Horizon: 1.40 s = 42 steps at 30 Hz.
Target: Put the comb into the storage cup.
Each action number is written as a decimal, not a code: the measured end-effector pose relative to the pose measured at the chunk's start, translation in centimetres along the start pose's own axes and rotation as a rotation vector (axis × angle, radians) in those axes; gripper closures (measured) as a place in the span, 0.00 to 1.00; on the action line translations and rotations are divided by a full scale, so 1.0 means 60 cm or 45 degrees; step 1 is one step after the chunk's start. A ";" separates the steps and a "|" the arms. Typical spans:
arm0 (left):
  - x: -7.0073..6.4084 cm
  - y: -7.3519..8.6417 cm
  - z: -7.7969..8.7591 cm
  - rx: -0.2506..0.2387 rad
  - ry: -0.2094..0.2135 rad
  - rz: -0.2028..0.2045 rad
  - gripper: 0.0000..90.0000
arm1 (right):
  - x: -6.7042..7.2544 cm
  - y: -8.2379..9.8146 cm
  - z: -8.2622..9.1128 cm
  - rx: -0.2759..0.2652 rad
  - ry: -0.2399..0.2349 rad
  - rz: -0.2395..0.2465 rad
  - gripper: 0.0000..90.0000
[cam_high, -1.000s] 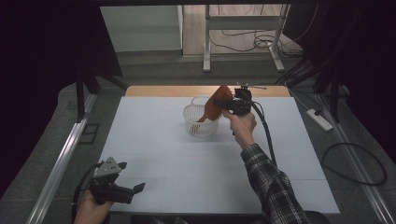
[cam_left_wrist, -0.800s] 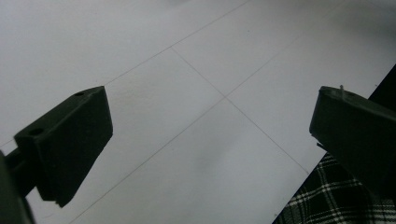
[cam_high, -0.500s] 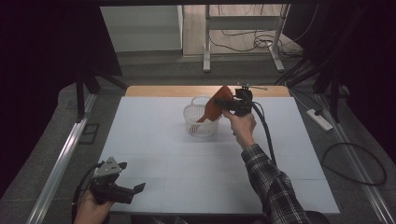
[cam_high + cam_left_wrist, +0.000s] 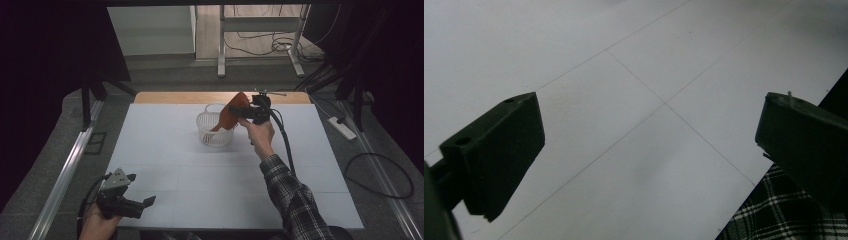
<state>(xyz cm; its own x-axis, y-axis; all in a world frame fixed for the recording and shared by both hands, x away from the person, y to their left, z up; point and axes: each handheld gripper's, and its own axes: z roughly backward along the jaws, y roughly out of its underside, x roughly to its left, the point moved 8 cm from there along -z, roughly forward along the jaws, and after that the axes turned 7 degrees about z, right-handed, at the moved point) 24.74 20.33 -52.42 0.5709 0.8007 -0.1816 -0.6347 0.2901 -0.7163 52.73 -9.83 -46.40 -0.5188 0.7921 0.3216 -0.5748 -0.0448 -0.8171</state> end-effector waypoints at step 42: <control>-0.001 0.000 -0.002 0.011 0.000 -0.007 0.00 | 0.020 -0.004 0.057 0.078 0.004 0.323 0.10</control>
<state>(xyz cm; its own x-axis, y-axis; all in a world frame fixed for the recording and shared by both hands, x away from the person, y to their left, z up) 24.77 20.22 -52.49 0.5745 0.7990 -0.1775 -0.6358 0.2991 -0.7115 50.06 -10.95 -44.18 -0.6493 0.7528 0.1085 -0.4641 -0.2791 -0.8406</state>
